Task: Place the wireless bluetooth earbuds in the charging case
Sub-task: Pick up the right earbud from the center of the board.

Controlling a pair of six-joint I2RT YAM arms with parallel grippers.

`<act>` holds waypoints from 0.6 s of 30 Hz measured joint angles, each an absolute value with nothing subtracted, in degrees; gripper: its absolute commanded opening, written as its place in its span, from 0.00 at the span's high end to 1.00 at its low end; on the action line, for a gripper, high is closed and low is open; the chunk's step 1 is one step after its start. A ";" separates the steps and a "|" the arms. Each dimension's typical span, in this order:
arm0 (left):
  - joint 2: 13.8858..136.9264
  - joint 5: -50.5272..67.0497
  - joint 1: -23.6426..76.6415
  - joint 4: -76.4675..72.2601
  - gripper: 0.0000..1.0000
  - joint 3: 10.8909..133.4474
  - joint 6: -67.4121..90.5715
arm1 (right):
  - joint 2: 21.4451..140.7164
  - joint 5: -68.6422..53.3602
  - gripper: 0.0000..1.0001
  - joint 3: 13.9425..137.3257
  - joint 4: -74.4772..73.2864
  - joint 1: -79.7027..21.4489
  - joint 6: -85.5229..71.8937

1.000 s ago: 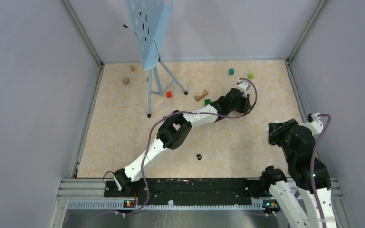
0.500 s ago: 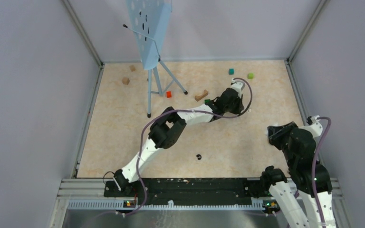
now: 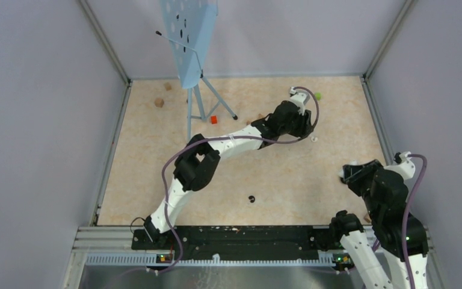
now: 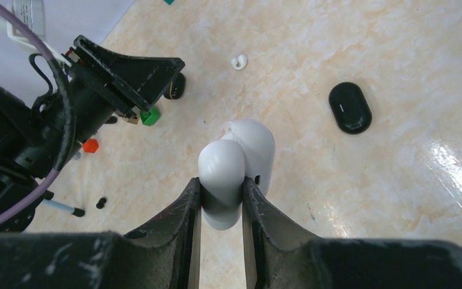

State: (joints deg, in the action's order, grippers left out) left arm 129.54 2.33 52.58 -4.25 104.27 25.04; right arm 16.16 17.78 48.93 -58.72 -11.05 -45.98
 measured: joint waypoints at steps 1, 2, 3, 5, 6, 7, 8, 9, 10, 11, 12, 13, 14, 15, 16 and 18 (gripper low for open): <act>130.63 2.28 52.58 -2.94 0.47 106.32 25.06 | 16.14 18.06 1.00 49.06 -58.81 -11.05 -45.71; 132.38 2.26 52.58 -1.52 0.47 109.25 25.12 | 16.14 18.37 1.00 49.17 -58.92 -11.07 -45.41; 134.63 2.24 52.58 0.01 0.47 112.86 25.21 | 16.14 18.63 1.00 49.19 -58.92 -11.05 -45.15; 138.50 2.22 52.58 1.52 0.47 118.15 25.41 | 16.14 18.92 1.00 49.19 -58.89 -11.05 -44.75; 140.20 2.07 52.58 1.80 0.46 119.83 25.52 | 16.14 19.00 1.00 49.19 -58.89 -11.07 -44.60; 141.45 2.02 52.60 1.89 0.45 120.64 25.61 | 16.14 19.05 1.00 49.19 -58.89 -11.05 -44.51; 142.34 1.89 52.62 2.17 0.44 120.88 25.61 | 16.14 19.11 1.00 49.19 -58.89 -11.05 -44.45; 143.28 1.52 52.71 2.28 0.40 120.88 25.61 | 16.14 19.20 1.00 49.19 -58.94 -11.05 -44.34; 144.22 0.93 52.80 2.42 0.35 120.92 25.54 | 16.14 19.20 1.00 49.21 -58.94 -11.05 -44.07; 145.08 0.27 52.86 2.63 0.31 120.97 25.39 | 16.14 19.18 1.00 49.21 -58.92 -11.05 -43.94; 145.82 -0.08 52.90 2.85 0.29 120.99 25.15 | 16.14 19.18 1.00 49.21 -58.92 -11.05 -43.81; 146.58 -0.62 52.99 3.11 0.28 121.03 25.06 | 16.14 19.18 1.00 49.21 -58.92 -11.05 -43.66; 147.28 -1.26 53.15 2.92 0.27 121.19 24.64 | 16.16 19.16 1.00 49.21 -58.89 -11.05 -43.57; 147.74 -1.54 53.32 2.44 0.26 122.02 24.40 | 16.21 19.16 1.00 49.21 -58.85 -11.05 -43.55; 148.07 -2.11 53.54 2.57 0.26 122.65 23.81 | 16.25 19.14 1.00 49.21 -58.76 -11.05 -43.55; 148.70 -3.29 54.19 2.72 0.29 124.01 22.63 | 16.29 18.87 1.00 49.21 -58.61 -11.05 -43.55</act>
State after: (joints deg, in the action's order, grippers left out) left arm 148.70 -3.29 54.19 2.72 124.01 22.63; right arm 16.29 18.87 49.21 -58.61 -11.05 -43.55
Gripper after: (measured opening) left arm 0.737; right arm 0.240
